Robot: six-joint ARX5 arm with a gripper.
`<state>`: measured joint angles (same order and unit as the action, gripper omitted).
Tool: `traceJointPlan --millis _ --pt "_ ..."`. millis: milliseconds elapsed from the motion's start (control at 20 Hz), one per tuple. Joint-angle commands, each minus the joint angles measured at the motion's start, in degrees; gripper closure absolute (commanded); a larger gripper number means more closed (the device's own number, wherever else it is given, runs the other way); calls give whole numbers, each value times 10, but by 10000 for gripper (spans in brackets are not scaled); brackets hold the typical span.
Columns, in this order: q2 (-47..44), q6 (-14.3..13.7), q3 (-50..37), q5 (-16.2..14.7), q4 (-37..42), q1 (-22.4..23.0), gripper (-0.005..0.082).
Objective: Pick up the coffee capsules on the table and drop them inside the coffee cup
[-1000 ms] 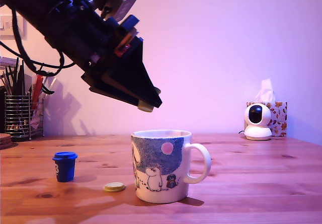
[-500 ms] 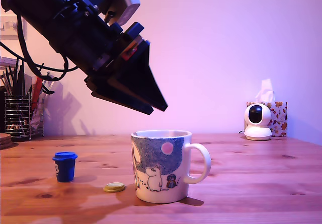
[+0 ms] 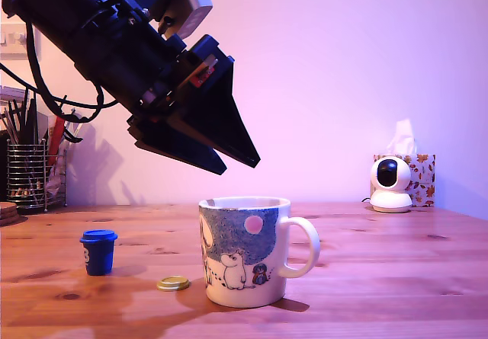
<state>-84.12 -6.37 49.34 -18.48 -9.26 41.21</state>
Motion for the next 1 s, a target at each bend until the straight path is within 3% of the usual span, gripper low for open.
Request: traceJointPlan --millis 0,200,300,600,750,950 --pt "-9 4 4 -1 0 2 309" --pt "-1 9 5 -1 -28 2 678" --pt "10 9 5 0 -32 2 796" --pt "68 44 5 62 -27 2 793" --pt "97 45 5 92 -17 2 793" --pt "132 46 -4 111 -10 2 793"
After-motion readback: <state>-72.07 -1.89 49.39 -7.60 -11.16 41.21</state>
